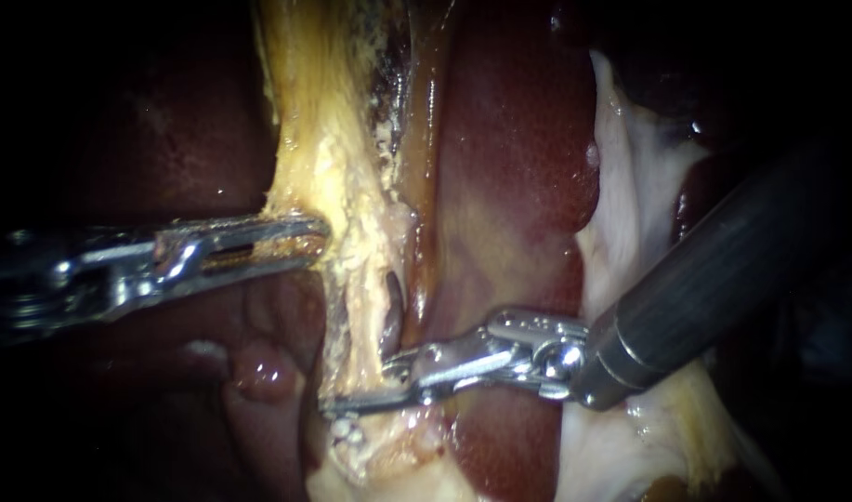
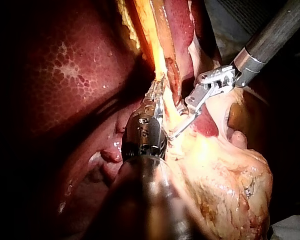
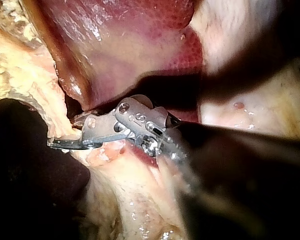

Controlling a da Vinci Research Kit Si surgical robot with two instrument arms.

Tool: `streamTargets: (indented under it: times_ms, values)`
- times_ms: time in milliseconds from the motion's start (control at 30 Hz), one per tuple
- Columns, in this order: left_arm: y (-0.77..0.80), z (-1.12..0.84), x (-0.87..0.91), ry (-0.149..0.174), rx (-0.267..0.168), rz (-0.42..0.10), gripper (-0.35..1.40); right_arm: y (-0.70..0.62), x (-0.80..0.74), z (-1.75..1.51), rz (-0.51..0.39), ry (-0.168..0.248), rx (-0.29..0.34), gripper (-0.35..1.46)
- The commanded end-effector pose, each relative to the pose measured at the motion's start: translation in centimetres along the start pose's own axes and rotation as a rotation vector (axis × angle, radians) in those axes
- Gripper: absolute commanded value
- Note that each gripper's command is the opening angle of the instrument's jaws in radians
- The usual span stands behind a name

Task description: Going back second clip left tube

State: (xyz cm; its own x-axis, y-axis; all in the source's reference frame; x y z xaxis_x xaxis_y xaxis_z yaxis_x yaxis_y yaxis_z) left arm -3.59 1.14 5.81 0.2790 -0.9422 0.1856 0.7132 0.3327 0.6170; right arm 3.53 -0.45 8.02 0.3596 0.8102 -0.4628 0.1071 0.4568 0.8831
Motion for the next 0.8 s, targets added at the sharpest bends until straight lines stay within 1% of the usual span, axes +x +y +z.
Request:
streamTargets:
  times_ms: [33,200,233,267,300,333,367,400,500,633,800]
  values:
    - [0.00,0.00,0.00,-0.003,-0.002,-0.001,-0.35,0.00,0.00,0.00,-0.001,0.000,0.001,-0.35]
    - [0.01,-0.01,0.00,-0.002,-0.002,0.000,-0.35,-0.02,0.00,-0.03,0.006,-0.007,-0.004,-0.35]
    - [0.01,-0.01,0.00,-0.002,-0.002,0.000,-0.35,-0.02,0.00,-0.04,0.006,-0.007,-0.004,-0.22]
    - [0.01,-0.01,0.00,-0.002,-0.002,0.000,-0.35,-0.02,0.00,-0.05,0.006,-0.007,-0.004,-0.01]
    - [0.01,-0.01,0.00,-0.002,-0.002,0.000,-0.35,-0.03,0.00,-0.06,0.006,-0.001,-0.014,0.27]
    - [0.01,-0.01,0.01,-0.002,-0.002,0.000,-0.35,-0.03,0.00,-0.07,0.005,0.008,-0.029,0.40]
    - [0.02,-0.01,0.01,-0.002,-0.002,0.000,-0.35,-0.04,0.00,-0.10,0.006,0.016,-0.041,0.46]
    - [0.02,-0.01,0.01,-0.002,-0.001,0.000,-0.35,-0.05,0.01,-0.13,0.013,0.019,-0.046,0.49]
    - [0.03,-0.02,0.01,-0.002,-0.001,0.000,-0.35,-0.08,0.06,-0.27,-0.022,0.024,-0.053,0.55]
    - [0.04,-0.02,0.01,-0.002,-0.001,0.001,-0.35,-0.14,0.15,-0.56,-0.111,0.045,-0.075,0.58]
    - [0.05,-0.03,0.01,-0.002,0.000,0.001,-0.35,-0.23,0.24,-0.96,-0.229,0.050,-0.098,0.60]
